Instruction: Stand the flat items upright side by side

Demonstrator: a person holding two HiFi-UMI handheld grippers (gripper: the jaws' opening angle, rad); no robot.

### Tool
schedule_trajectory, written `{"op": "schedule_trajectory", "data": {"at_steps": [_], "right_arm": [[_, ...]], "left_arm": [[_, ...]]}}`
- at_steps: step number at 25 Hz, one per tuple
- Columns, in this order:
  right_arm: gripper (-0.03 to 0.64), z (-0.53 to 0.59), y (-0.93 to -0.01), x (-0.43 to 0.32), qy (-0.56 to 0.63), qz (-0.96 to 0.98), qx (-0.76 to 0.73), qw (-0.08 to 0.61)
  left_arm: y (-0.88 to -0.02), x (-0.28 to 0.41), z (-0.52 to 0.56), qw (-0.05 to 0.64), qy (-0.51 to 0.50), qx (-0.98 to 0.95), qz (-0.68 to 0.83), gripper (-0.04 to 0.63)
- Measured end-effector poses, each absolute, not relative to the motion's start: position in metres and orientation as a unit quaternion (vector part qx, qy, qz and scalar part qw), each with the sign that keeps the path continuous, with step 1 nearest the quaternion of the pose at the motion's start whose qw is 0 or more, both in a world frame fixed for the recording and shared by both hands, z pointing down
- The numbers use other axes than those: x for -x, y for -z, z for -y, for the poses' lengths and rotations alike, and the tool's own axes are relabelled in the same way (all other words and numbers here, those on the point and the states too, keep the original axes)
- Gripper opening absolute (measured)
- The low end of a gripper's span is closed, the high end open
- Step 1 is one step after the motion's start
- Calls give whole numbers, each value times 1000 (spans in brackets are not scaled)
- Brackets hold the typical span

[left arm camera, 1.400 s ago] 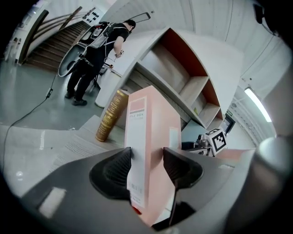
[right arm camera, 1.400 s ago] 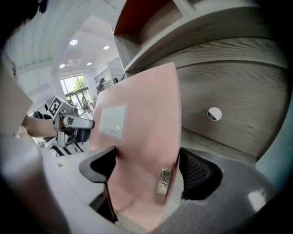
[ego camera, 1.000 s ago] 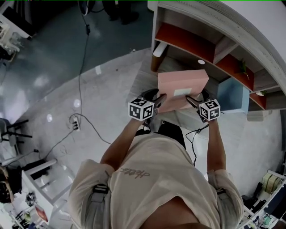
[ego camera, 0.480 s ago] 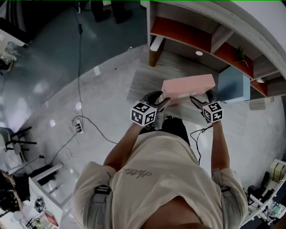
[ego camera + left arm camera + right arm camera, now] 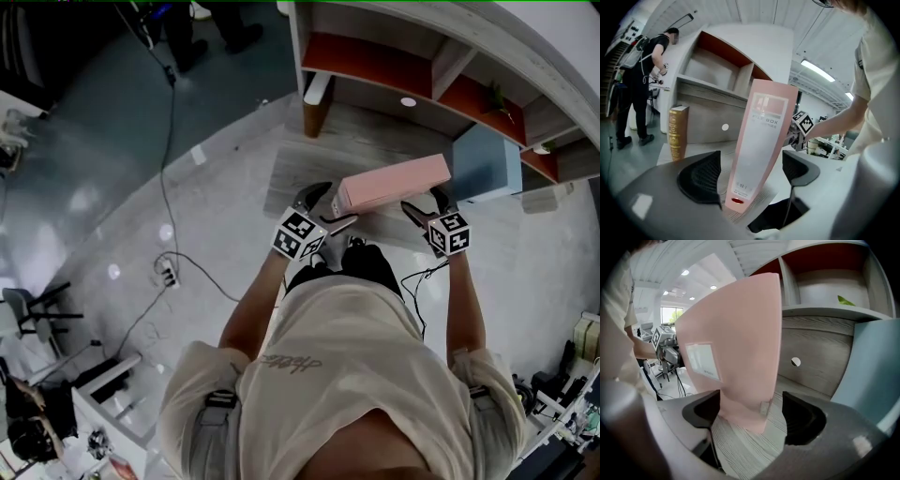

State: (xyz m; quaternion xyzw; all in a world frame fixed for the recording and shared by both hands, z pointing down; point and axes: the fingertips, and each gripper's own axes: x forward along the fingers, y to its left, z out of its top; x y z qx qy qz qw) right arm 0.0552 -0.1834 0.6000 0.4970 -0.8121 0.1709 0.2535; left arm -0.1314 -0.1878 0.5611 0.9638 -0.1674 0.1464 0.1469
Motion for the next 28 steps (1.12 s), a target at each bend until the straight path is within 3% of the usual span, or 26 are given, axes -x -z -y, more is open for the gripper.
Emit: {"op": "schedule_trajectory", "data": {"at_steps": [6,10,19,21,26,28], "right_arm": [[408,157,-620,-56,-220,792,-522,227],[392,138,-631,-56,-243,781,-536,210],[358,91,-621,-66,-251,755,-573,194],[282,82,-615,-67,-245,749,-587,188],[275,73,-610,-66,-235,745,-600,173],[169,70,-611,-70,-229,739,-609,176]], "left_arm": [[-569,117,193,132,-162,-971,117,445],[-577,104,189,122,-164,-974,95,369],[-579,103,187,114,-139,-976,120,347],[-579,103,184,114,-138,-976,124,348],[-578,103,186,112,-120,-977,133,350],[-579,103,185,115,-124,-976,136,350]]}}
